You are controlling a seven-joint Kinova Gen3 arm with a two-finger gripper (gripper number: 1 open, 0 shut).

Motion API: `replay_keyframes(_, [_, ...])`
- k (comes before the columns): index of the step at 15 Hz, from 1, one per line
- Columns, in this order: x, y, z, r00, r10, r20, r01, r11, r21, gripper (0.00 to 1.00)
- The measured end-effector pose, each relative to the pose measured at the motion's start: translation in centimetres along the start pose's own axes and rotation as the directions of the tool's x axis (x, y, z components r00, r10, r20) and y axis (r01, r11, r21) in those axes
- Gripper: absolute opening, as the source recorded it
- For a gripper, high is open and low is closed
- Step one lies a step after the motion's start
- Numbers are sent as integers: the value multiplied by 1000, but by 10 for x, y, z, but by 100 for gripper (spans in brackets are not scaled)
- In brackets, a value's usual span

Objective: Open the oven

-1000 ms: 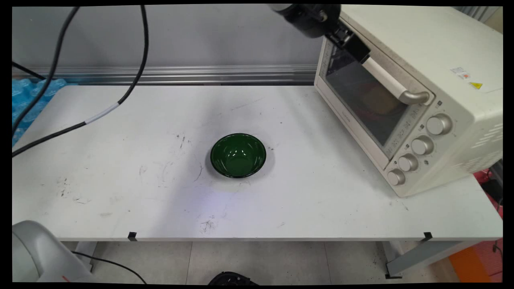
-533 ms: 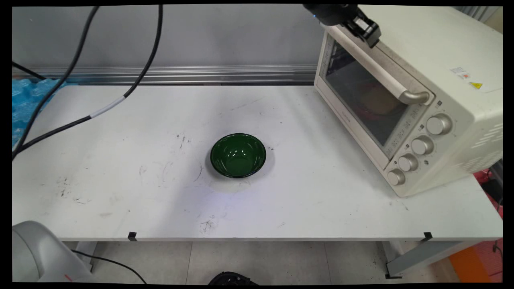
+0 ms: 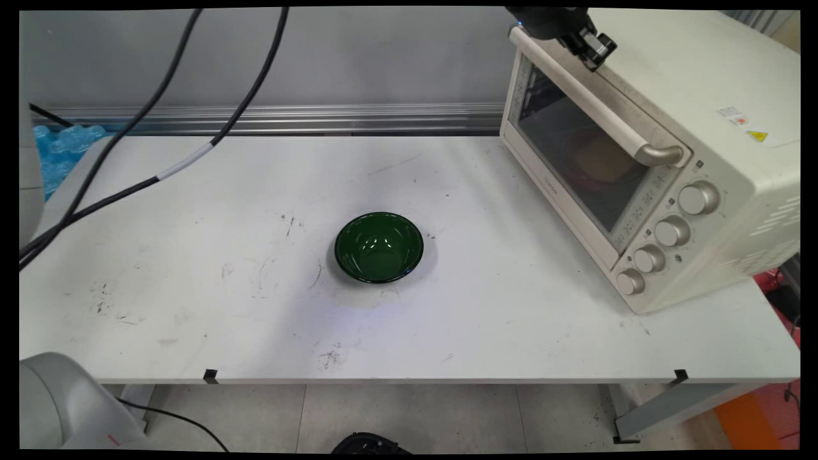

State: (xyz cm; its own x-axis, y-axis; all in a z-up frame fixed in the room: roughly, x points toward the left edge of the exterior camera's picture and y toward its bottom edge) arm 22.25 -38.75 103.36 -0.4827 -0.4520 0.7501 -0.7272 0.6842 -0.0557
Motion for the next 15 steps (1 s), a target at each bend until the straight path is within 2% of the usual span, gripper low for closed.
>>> replay_keyframes(7, [8,-4,29,999,25,39,-25,1000,-3,0])
replay_keyframes(15, [5,-9,60,995,33,98,-33,999,-5,0])
